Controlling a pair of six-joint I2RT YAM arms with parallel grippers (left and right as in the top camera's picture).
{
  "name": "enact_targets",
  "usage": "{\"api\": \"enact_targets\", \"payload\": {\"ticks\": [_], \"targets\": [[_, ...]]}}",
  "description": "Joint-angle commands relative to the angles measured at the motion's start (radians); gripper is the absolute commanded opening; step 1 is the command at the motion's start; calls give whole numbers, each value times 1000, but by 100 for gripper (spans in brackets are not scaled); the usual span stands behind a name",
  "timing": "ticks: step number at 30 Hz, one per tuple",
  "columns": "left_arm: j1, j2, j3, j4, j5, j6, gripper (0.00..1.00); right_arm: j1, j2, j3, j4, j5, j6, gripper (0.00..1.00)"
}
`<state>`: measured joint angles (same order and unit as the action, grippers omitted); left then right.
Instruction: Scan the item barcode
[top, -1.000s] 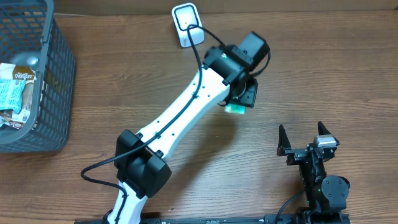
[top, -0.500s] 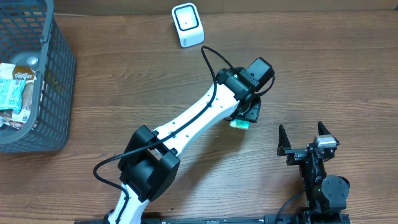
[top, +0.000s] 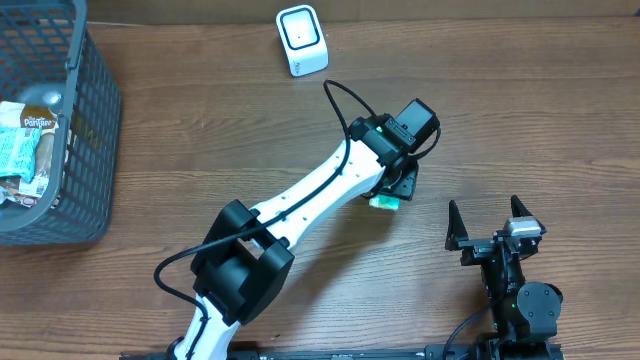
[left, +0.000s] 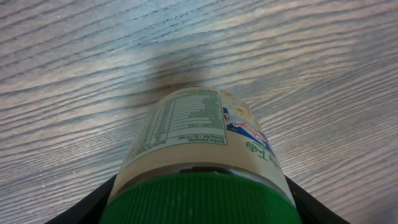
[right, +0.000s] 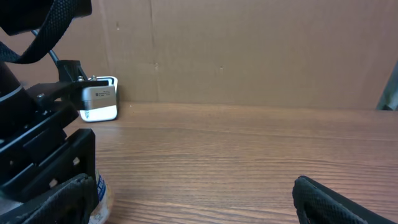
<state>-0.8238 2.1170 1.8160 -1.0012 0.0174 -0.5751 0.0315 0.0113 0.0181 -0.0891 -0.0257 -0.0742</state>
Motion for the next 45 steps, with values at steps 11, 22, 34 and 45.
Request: {"api": "enact_targets", "payload": {"ticks": [11,22,34,45], "targets": [[-67,-11,-5,34,-66,-16,47,-5,-6,-10,7,1,7,100],[-103,-11,-7,33,-66,-16,47,-5,-6,-10,7,1,7,100],[-120,-11,-9,31,-78,-16,48,-5,-6,-10,7,1,7,100],[-120,-11,-9,32,-81,-16,47,-5,-6,-10,7,1,7,100]]}}
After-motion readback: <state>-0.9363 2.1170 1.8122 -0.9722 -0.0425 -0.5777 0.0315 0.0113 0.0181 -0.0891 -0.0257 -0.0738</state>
